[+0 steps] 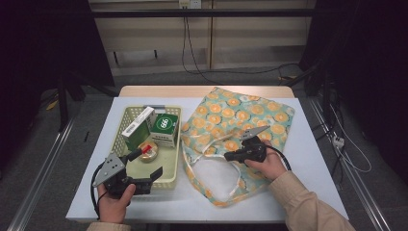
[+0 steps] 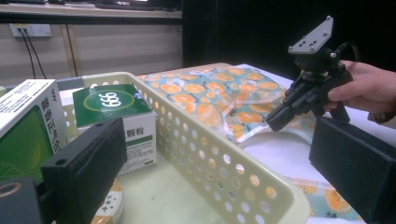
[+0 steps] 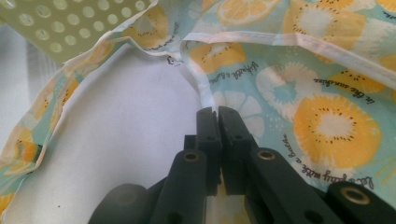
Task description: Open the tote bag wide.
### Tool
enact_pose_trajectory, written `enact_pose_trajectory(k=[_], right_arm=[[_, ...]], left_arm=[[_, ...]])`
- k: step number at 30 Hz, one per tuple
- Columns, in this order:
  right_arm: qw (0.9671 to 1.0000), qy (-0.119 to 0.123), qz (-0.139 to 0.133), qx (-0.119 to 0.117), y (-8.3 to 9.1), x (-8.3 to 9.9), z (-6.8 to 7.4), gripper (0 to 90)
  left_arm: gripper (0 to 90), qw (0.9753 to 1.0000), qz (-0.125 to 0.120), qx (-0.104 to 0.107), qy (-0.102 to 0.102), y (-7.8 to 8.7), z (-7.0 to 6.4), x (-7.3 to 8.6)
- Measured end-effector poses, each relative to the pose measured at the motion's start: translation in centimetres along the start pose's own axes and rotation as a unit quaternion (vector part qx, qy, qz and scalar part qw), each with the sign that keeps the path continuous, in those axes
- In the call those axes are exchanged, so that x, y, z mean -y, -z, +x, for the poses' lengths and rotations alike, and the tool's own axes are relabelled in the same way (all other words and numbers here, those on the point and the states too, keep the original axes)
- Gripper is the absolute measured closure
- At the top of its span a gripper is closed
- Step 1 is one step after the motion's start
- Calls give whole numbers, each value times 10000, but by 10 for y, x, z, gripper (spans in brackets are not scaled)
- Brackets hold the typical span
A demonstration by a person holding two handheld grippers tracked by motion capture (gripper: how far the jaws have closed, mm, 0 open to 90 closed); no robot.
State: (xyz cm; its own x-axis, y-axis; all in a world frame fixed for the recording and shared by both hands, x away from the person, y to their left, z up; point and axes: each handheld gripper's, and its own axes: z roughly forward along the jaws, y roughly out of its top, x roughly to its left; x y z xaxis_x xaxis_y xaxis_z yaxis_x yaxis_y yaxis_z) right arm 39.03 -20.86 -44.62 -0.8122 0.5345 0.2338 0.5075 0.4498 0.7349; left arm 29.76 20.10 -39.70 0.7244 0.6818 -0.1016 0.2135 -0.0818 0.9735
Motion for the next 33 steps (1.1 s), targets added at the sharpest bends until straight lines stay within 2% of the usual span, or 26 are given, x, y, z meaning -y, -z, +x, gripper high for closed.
enact_pose_trajectory(k=[4,12,15,33], right_arm=[[9999,76,99,29,-3,0,3,860],[9996,158,234,10,-8,1,8,890],[9998,113,160,-56,-7,0,8,887],[9995,-72,-238,192,17,-15,-6,900]], left_arm=[[41,10000,-14,0,19,0,0,0],[41,10000,-8,19,-10,-1,-1,-1],[41,10000,-4,19,-13,-1,-1,-1],[41,10000,-3,28,-33,-1,-2,-2]])
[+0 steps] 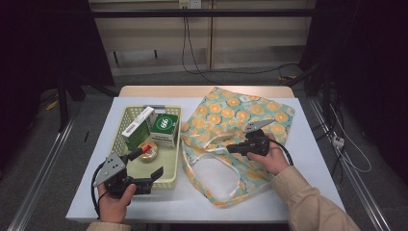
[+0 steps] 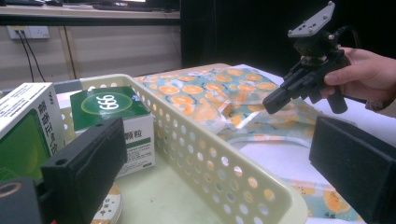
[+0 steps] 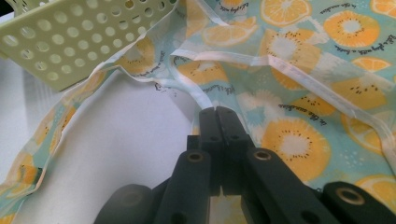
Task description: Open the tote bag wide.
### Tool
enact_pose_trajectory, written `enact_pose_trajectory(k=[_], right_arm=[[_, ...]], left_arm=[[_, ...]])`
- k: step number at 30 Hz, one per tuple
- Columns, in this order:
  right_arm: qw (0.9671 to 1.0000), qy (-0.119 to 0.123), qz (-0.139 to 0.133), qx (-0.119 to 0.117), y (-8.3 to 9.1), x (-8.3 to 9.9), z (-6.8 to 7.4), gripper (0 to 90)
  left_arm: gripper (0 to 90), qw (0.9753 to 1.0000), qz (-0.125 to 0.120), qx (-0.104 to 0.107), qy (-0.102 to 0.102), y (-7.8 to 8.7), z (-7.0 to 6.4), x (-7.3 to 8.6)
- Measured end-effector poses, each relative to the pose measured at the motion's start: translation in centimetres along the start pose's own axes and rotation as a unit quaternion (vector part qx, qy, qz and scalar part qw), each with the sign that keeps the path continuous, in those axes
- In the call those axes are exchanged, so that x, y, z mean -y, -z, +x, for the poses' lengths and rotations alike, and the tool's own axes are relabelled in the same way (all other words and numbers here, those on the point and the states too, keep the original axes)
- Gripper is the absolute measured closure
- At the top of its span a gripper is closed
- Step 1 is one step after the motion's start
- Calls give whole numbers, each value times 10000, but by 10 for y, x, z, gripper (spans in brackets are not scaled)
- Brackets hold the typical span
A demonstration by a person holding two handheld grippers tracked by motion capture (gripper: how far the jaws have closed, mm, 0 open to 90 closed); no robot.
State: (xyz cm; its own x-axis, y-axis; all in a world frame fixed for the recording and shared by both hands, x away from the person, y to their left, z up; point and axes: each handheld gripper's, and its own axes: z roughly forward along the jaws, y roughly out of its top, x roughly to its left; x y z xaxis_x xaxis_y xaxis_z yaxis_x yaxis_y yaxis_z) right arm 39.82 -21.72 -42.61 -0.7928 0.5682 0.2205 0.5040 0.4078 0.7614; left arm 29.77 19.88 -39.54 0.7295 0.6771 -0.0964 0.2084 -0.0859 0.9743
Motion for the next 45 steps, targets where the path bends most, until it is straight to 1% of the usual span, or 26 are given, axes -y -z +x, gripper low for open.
enact_pose_trajectory(k=[2,3,7,9,12,15,19,21,26,28,30,33,36,39,40,42,43,45], right_arm=[[10000,-30,-15,44,2,-1,-2,900],[10000,-61,-31,33,3,-1,-3,900],[9998,-122,-96,139,6,-2,-10,900],[9995,-222,-138,156,7,-2,-14,900],[9991,-301,-140,255,8,-1,-22,900],[9983,-407,-173,367,9,0,-29,900],[9968,-606,-257,462,10,2,-40,900],[9961,-668,-233,533,9,4,-44,900],[9947,-781,-232,635,9,8,-52,900],[9944,-795,-200,666,9,9,-54,900],[9942,-759,-111,754,7,11,-56,900],[9942,-772,-59,744,4,13,-57,898],[9947,-705,0,742,0,13,-55,898],[9949,-618,-64,792,-1,11,-55,900],[9945,-665,-119,798,-1,10,-55,900],[9945,-700,-88,772,0,10,-57,900],[9945,-663,-75,801,0,9,-59,900],[9938,-709,-133,851,2,9,-60,900]], left_arm=[[41,10000,12,11,-35,0,0,0],[41,10000,8,15,-29,0,0,0],[41,10000,-8,4,6,0,0,-1],[41,10000,-8,4,-16,0,0,-1],[41,10000,-2,6,-22,0,0,-1],[41,10000,0,7,-22,0,0,-1],[41,10000,0,11,-21,0,0,-1],[41,10000,-1,21,-42,-1,0,-1],[41,10000,16,21,-12,-1,-1,0],[41,10000,9,24,-24,-1,0,0],[41,10000,2,22,-13,-1,0,-1],[41,10000,6,27,-31,-1,0,-1],[41,10000,7,25,-29,-1,0,0],[41,10000,7,24,1,-1,0,0],[41,10000,10,19,3,-1,1,0],[41,10000,18,28,0,-2,1,1],[41,10000,19,27,-4,-2,1,1],[41,10000,7,26,10,-1,1,0]])
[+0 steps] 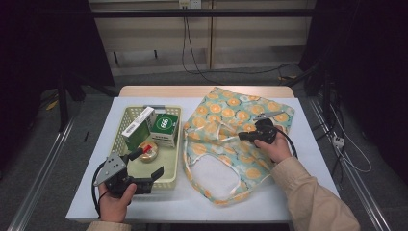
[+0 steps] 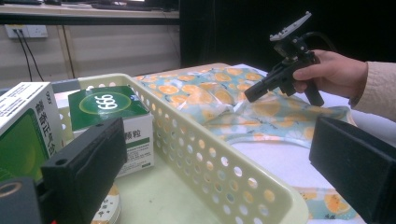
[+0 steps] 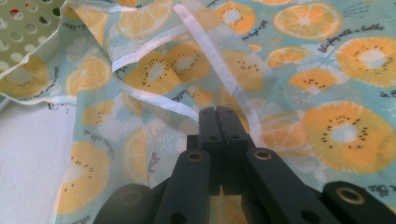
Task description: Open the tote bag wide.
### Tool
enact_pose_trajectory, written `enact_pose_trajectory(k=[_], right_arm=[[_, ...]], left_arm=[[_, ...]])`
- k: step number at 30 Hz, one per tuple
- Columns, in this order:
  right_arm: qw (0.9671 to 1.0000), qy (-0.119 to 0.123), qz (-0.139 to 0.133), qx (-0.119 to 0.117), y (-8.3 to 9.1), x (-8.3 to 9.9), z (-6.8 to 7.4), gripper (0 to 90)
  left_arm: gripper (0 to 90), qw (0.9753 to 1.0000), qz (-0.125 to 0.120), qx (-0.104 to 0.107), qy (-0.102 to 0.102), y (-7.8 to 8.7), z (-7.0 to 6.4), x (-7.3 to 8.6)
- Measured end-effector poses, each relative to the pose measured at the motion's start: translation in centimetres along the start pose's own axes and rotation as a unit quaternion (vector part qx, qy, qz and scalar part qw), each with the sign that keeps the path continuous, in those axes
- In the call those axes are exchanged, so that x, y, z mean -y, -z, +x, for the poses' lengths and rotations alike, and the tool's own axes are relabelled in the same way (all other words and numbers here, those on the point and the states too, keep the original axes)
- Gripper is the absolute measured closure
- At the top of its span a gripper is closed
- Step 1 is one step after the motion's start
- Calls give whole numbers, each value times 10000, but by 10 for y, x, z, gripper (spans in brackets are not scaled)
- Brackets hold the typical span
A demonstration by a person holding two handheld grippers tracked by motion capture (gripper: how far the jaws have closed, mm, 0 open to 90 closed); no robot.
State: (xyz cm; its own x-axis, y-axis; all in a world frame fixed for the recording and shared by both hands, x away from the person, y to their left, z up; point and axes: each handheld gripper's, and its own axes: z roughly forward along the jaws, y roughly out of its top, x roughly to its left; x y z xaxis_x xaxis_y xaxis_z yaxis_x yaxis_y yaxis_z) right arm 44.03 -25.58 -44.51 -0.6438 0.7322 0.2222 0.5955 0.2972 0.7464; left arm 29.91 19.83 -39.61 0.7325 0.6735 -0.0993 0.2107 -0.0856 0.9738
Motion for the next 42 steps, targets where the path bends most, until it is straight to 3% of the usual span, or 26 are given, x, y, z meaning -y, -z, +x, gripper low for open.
enact_pose_trajectory(k=[3,8,18,21,29,42], right_arm=[[10000,-7,14,13,0,1,-2,900],[9996,109,99,232,-2,1,-5,900],[9996,15,118,249,-3,2,-8,856],[9995,98,224,179,-2,2,-2,781],[9996,270,28,82,5,-7,15,632],[9975,676,-8,-203,12,-18,44,557]], left_arm=[[41,10000,13,6,-18,-1,0,0],[41,10000,13,16,-36,-1,-1,-1],[41,10000,-11,6,-21,0,-1,-1],[41,10000,-3,8,-23,0,-2,-1],[41,10000,8,33,-40,-2,-3,-1],[41,10000,31,67,-65,-4,-5,-1]])
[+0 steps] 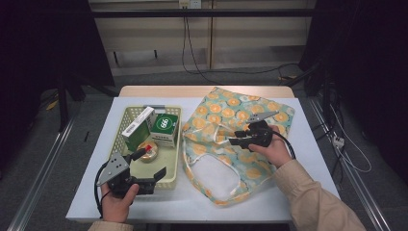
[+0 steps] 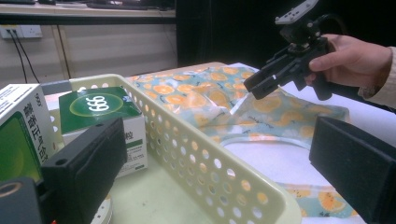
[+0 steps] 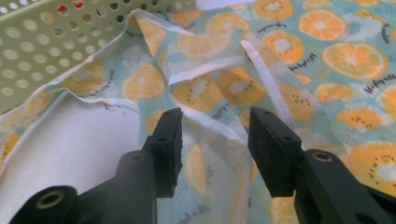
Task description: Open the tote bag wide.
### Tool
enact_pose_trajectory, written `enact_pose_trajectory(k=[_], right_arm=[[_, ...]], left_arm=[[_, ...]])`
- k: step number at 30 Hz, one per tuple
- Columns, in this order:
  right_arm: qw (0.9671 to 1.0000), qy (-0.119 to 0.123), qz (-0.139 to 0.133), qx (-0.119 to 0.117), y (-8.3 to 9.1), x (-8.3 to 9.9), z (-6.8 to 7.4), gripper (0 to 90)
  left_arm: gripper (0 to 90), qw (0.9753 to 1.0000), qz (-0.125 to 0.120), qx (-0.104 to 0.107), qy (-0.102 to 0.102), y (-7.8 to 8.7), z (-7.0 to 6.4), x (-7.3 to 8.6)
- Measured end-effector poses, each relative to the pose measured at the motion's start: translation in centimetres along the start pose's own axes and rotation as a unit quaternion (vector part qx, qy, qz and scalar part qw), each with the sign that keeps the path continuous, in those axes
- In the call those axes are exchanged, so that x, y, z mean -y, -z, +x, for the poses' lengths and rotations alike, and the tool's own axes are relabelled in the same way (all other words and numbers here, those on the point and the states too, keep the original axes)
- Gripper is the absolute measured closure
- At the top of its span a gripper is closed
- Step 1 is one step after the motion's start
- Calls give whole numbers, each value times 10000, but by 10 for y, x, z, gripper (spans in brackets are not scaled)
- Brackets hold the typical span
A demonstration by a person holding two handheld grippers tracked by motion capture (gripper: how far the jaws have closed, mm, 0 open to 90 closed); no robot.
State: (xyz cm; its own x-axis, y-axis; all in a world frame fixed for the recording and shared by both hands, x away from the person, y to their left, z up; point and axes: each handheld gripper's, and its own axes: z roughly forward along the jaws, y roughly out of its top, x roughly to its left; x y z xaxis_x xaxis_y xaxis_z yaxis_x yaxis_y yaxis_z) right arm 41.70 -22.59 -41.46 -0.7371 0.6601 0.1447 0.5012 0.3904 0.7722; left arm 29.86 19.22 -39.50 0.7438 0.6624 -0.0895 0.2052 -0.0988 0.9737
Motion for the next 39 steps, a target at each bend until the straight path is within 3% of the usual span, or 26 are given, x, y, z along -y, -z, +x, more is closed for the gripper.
enact_pose_trajectory(k=[6,11,14,17,24,31,39], right_arm=[[9997,189,-49,-116,2,-5,11,582],[9987,378,120,-330,-2,-4,21,697],[9982,369,176,-430,-6,0,23,697],[9987,265,189,-399,-8,5,21,696],[9983,309,422,-262,-17,16,16,679],[9983,92,568,-132,-28,30,6,653],[9983,249,533,-16,-31,31,4,691]], left_arm=[[41,10000,-22,-3,29,1,0,0],[41,10000,-41,-6,49,1,0,0],[41,10000,-23,3,29,0,0,0],[41,10000,-17,-4,40,1,0,0],[41,10000,-6,5,23,0,1,0],[41,10000,-25,-11,77,1,2,1],[41,10000,-25,7,75,1,2,1]])
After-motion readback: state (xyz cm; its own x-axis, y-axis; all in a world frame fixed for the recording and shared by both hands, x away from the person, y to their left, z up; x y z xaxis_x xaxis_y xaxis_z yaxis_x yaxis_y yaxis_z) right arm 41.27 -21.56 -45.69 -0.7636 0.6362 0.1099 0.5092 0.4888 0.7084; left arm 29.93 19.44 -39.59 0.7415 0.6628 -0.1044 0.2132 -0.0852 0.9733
